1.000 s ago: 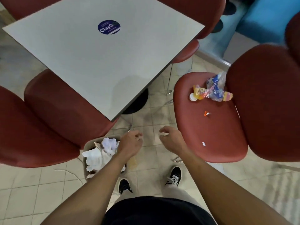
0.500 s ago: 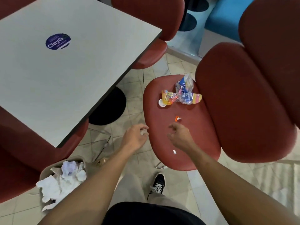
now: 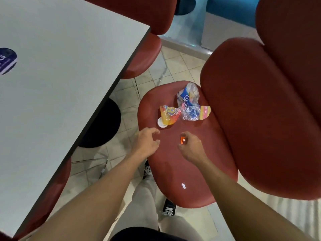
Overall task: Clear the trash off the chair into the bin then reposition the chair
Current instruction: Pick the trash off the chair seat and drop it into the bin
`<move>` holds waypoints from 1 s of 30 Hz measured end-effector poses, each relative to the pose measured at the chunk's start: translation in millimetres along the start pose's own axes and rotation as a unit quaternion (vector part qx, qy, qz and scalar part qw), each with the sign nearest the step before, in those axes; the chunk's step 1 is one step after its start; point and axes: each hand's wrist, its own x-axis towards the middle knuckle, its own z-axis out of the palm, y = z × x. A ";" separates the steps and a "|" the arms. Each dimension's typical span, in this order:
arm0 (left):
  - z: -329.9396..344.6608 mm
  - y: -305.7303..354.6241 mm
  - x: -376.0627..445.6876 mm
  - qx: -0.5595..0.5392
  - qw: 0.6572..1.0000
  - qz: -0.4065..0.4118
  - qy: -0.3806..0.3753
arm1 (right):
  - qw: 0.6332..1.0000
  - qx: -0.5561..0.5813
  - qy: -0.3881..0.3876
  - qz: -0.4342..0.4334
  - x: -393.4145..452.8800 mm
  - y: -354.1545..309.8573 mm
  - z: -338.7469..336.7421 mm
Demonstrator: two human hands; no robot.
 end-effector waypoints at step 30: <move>110.5 -33.8 177.6 0.114 0.992 -0.039 -0.044 | 0.977 -0.014 -0.032 0.212 134.9 101.6 86.9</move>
